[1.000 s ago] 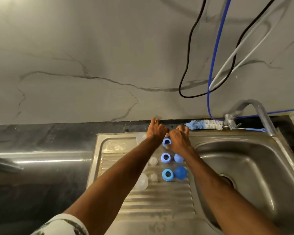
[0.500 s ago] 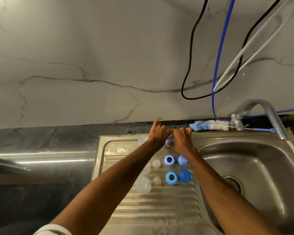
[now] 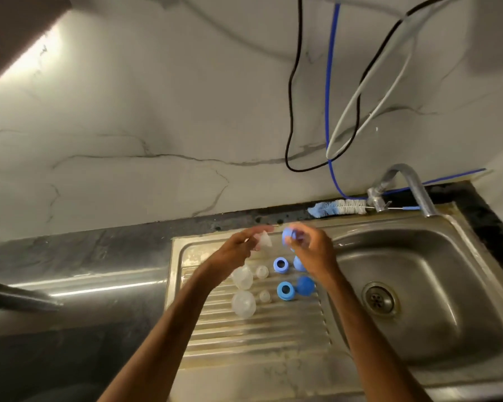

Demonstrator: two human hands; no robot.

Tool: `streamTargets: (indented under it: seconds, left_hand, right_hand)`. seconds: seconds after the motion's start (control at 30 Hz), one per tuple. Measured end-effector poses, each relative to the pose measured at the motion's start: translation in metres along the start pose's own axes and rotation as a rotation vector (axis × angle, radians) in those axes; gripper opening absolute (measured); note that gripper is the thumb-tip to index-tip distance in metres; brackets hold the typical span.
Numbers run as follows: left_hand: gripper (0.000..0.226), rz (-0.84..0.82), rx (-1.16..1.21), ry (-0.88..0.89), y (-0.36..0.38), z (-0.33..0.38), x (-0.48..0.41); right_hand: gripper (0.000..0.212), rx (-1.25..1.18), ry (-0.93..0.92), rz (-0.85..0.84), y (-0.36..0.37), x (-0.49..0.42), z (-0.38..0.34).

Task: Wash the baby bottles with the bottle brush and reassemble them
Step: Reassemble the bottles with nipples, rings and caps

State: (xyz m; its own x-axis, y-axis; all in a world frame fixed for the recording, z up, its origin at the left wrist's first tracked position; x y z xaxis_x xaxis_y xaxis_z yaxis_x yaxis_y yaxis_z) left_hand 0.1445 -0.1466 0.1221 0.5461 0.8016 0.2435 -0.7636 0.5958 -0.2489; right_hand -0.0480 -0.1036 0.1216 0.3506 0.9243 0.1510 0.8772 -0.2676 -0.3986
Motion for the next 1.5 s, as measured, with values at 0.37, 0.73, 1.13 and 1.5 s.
streamTargets:
  seconds: [0.37, 0.73, 1.13, 1.5]
  left_hand:
    - [0.012, 0.262, 0.064, 0.132, 0.026, 0.025, 0.056]
    - [0.009, 0.321, -0.167, 0.414, 0.041, 0.074, 0.077]
    - [0.028, 0.182, -0.516, 0.522, 0.040, 0.077, 0.079]
    - [0.023, 0.134, -0.230, 0.421, 0.045, 0.060, 0.084]
  right_hand:
    - [0.042, -0.544, 0.311, -0.077, -0.003, 0.099, 0.023]
    - [0.050, -0.710, 0.298, -0.037, -0.012, 0.132, 0.006]
    - [0.038, -0.557, 0.230, -0.023, -0.012, 0.129, -0.016]
    - [0.052, -0.507, 0.212, 0.056, -0.018, 0.130, -0.017]
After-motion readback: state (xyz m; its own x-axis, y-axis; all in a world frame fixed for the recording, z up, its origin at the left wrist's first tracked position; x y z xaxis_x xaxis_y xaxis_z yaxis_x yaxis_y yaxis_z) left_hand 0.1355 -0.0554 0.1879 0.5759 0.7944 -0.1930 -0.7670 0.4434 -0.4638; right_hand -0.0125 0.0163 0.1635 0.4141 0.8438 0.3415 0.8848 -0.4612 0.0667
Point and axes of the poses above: each hand's wrist, its own x-axis away from the middle knuckle, its own y-axis out of the palm, z = x × y, the point moved 7 cm from there along -x, towards the middle knuckle, and after that the axes turned 8 degrees about y, right-handed, at the moved point
